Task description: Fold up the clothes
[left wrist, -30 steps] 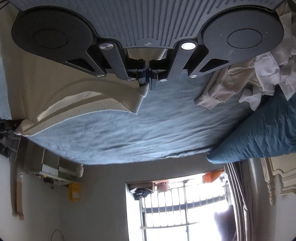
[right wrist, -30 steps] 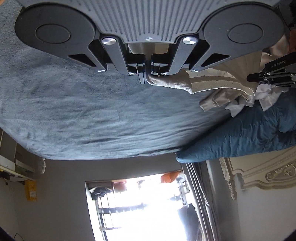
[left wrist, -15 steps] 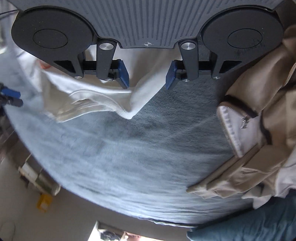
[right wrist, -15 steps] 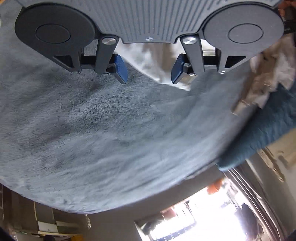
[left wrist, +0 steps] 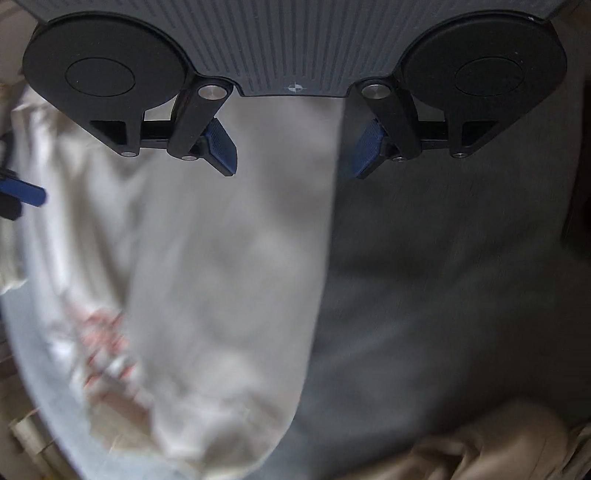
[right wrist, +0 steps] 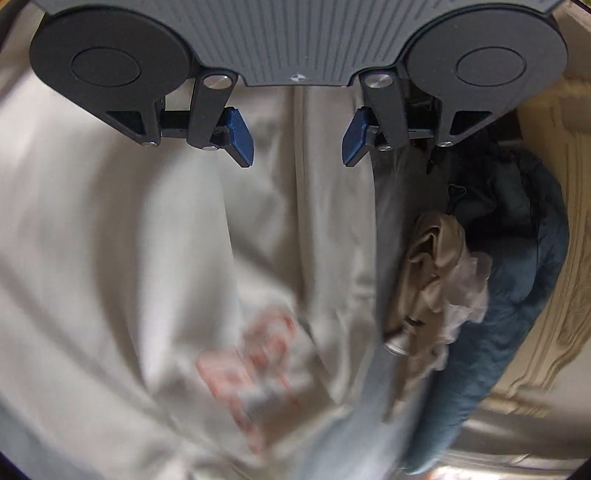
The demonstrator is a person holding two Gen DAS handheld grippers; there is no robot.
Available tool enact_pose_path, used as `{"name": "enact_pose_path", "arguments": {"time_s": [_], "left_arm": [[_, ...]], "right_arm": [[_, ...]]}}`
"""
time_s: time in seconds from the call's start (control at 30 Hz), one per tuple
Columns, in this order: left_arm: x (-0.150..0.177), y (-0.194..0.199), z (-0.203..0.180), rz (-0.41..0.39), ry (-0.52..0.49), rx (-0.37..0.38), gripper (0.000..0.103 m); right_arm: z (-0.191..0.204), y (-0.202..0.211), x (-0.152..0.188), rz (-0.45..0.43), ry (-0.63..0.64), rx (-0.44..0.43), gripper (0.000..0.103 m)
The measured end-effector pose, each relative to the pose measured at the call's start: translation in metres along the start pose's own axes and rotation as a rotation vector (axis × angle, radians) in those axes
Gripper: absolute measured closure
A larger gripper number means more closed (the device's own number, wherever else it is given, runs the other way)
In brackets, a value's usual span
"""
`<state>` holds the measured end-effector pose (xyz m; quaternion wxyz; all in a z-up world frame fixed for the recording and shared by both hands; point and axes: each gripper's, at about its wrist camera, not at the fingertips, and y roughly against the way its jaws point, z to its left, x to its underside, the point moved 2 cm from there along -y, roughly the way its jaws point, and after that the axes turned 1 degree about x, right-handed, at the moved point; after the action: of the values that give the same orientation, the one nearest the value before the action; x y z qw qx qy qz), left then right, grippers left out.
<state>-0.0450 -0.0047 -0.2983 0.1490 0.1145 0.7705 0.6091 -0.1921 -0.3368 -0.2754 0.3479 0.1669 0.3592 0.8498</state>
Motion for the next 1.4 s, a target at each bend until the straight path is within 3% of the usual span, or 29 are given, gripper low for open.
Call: {"name": "enact_pose_path", "arguments": {"time_s": [0.13,0.17,0.2,0.3,0.47,0.57,0.67,0.77,0.87,0.93,0.97,1.0,1.07,1.1,1.17,1.23,1.3,1.33,1.4], "left_arm": [[0.024,-0.008,-0.001,-0.051,0.002,-0.080,0.035],[0.027,-0.006,-0.001,-0.063,0.011,-0.086,0.045],[0.028,-0.002,-0.002,-0.080,0.011,-0.076,0.067],[0.032,0.017,-0.005,-0.117,-0.022,-0.082,0.103],[0.020,0.077,0.024,-0.204,0.008,-0.094,0.103],[0.000,0.114,0.038,-0.285,-0.011,-0.154,0.103],[-0.028,0.145,0.056,-0.396,-0.051,-0.273,0.103],[-0.065,0.163,0.074,-0.510,-0.064,-0.453,0.103],[-0.097,0.148,0.085,-0.480,-0.103,-0.600,0.097],[-0.108,0.141,0.089,-0.476,-0.126,-0.662,0.094],[-0.111,0.137,0.085,-0.482,-0.135,-0.665,0.086],[-0.109,0.136,0.080,-0.497,-0.134,-0.649,0.075],[-0.103,0.135,0.072,-0.528,-0.115,-0.596,0.067],[-0.101,0.134,0.067,-0.533,-0.095,-0.549,0.067],[-0.098,0.132,0.051,-0.523,-0.044,-0.381,0.063],[-0.084,0.122,0.040,-0.436,-0.018,-0.172,0.058],[-0.066,0.098,0.031,-0.294,0.015,0.011,0.058],[-0.055,0.083,0.028,-0.215,0.038,0.088,0.058],[-0.030,0.052,0.022,-0.090,0.088,0.173,0.058]], "right_arm": [[-0.005,-0.017,0.023,-0.015,-0.104,0.023,0.046],[-0.003,-0.019,0.025,-0.022,-0.106,0.031,0.046],[-0.002,-0.022,0.024,-0.031,-0.104,0.037,0.046],[0.004,-0.020,0.024,-0.059,-0.079,0.042,0.046],[0.008,-0.018,0.022,-0.093,-0.056,0.068,0.046],[0.009,-0.019,0.025,-0.107,-0.054,0.077,0.046],[0.007,-0.020,0.029,-0.109,-0.062,0.081,0.046],[0.005,-0.023,0.031,-0.109,-0.065,0.076,0.046],[0.003,-0.025,0.032,-0.114,-0.061,0.092,0.046],[0.001,-0.024,0.032,-0.116,-0.058,0.102,0.046],[0.001,-0.023,0.033,-0.115,-0.056,0.106,0.046],[0.000,-0.023,0.034,-0.113,-0.056,0.110,0.046],[-0.002,-0.022,0.038,-0.099,-0.057,0.115,0.046],[-0.003,-0.022,0.040,-0.090,-0.058,0.120,0.046],[-0.005,-0.022,0.046,-0.072,-0.062,0.126,0.046],[-0.007,-0.021,0.053,-0.056,-0.070,0.130,0.046],[-0.012,-0.019,0.060,-0.046,-0.094,0.131,0.046],[-0.017,-0.018,0.063,-0.045,-0.111,0.134,0.046],[-0.025,-0.013,0.069,-0.052,-0.141,0.140,0.046]]}}
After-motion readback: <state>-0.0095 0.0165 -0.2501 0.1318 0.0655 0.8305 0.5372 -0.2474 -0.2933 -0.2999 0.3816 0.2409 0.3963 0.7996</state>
